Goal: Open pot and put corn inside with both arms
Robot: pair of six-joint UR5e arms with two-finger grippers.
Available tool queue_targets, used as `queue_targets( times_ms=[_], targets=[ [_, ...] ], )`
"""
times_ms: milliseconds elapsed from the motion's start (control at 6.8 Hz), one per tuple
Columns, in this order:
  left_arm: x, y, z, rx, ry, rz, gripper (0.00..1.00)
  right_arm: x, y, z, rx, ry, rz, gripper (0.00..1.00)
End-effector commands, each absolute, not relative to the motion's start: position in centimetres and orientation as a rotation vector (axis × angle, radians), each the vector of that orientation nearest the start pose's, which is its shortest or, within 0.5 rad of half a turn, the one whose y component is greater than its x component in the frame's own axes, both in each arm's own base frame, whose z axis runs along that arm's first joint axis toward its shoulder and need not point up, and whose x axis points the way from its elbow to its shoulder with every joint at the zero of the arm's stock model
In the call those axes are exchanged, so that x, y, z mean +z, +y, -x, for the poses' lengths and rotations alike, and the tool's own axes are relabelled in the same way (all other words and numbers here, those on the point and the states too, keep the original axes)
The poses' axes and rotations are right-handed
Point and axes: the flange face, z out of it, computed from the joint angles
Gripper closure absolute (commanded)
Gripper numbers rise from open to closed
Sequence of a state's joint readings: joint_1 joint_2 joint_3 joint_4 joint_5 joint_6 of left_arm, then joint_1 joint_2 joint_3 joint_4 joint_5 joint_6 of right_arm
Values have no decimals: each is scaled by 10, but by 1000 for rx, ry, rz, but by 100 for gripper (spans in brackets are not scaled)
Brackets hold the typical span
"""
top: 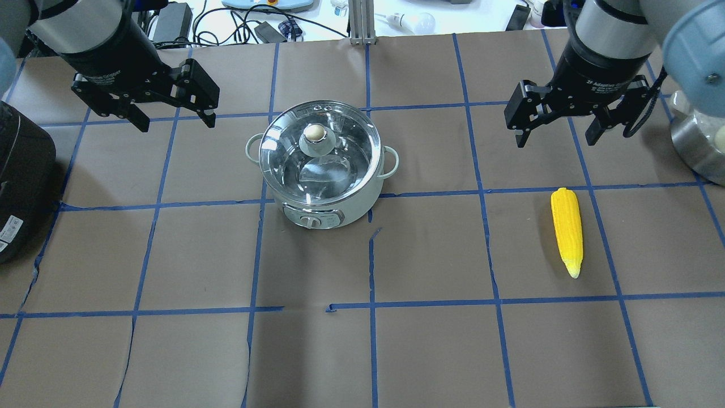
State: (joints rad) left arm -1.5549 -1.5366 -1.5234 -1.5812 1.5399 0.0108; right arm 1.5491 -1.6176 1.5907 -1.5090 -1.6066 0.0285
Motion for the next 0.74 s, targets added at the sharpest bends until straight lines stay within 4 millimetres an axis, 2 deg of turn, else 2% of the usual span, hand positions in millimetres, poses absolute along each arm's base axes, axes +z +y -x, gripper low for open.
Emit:
queue_targets(
  times_ms=[0,147,294,441,588],
  targets=[
    [504,-526,148,-212,3178,13,0,487,-476,-115,69,3179,-176,0],
    [473,-545,180,-188,3183,9,1,458,-486,-92,159,3179,-201,0],
    [450,-555,219,-210,3193,54,1,429,-502,-50,158,3166,-307,0],
    [427,-568,248,-218,3200,72,1,402,-505,-8,183,3147,-405,0],
    [398,-577,268,-201,3203,75,1,377,-507,10,133,3140,-467,0]
  ],
)
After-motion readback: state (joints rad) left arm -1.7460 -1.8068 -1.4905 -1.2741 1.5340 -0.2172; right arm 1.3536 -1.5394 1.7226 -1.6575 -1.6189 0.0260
